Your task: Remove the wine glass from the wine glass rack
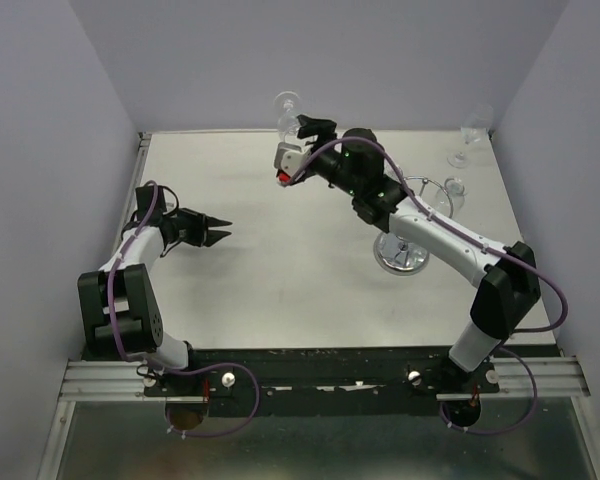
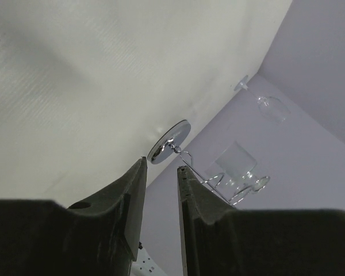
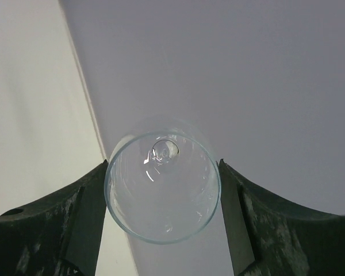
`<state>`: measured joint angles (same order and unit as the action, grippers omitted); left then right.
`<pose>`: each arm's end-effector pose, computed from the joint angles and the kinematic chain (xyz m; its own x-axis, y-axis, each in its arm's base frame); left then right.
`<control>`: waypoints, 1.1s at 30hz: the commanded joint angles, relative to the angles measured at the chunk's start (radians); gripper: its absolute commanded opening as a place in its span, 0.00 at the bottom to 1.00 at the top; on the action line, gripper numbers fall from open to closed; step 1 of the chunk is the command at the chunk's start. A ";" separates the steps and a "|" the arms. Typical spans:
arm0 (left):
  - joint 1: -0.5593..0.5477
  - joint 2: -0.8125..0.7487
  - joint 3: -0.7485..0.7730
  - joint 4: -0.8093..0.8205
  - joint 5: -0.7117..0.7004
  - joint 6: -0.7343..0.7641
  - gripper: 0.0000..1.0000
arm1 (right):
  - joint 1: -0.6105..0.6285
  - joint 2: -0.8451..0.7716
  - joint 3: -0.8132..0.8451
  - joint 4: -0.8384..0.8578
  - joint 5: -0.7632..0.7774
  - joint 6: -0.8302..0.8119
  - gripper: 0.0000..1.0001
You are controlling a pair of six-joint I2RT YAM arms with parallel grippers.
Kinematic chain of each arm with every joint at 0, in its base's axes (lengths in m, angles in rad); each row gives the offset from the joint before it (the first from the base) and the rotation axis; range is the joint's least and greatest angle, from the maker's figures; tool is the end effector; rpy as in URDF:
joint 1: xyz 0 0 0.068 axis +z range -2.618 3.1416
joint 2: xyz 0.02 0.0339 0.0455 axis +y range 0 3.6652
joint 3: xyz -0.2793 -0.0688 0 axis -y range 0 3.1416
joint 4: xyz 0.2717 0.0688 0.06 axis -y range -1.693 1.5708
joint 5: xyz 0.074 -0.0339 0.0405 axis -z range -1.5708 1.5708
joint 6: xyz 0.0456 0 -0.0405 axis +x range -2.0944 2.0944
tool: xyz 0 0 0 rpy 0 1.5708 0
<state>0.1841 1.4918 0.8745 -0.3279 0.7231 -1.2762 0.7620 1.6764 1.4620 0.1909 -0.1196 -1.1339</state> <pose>0.3178 0.0285 0.1959 -0.4646 -0.8163 0.3433 -0.6918 0.0926 -0.7161 0.3196 0.3125 0.3893 0.6920 -0.5831 -0.4256 -0.3419 0.2544 -0.9046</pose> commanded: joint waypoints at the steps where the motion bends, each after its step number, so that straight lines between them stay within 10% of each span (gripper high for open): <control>1: 0.023 -0.025 0.009 -0.046 -0.045 0.029 0.36 | -0.094 -0.001 0.084 0.059 0.044 0.016 0.43; 33: 0.121 0.031 0.009 -0.091 -0.195 0.316 0.39 | -0.740 -0.083 0.066 -0.269 -0.011 0.477 0.40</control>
<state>0.3054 1.5261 0.8745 -0.4007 0.5655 -1.0016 0.0715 1.6028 1.4754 0.0090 -0.1101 -0.7891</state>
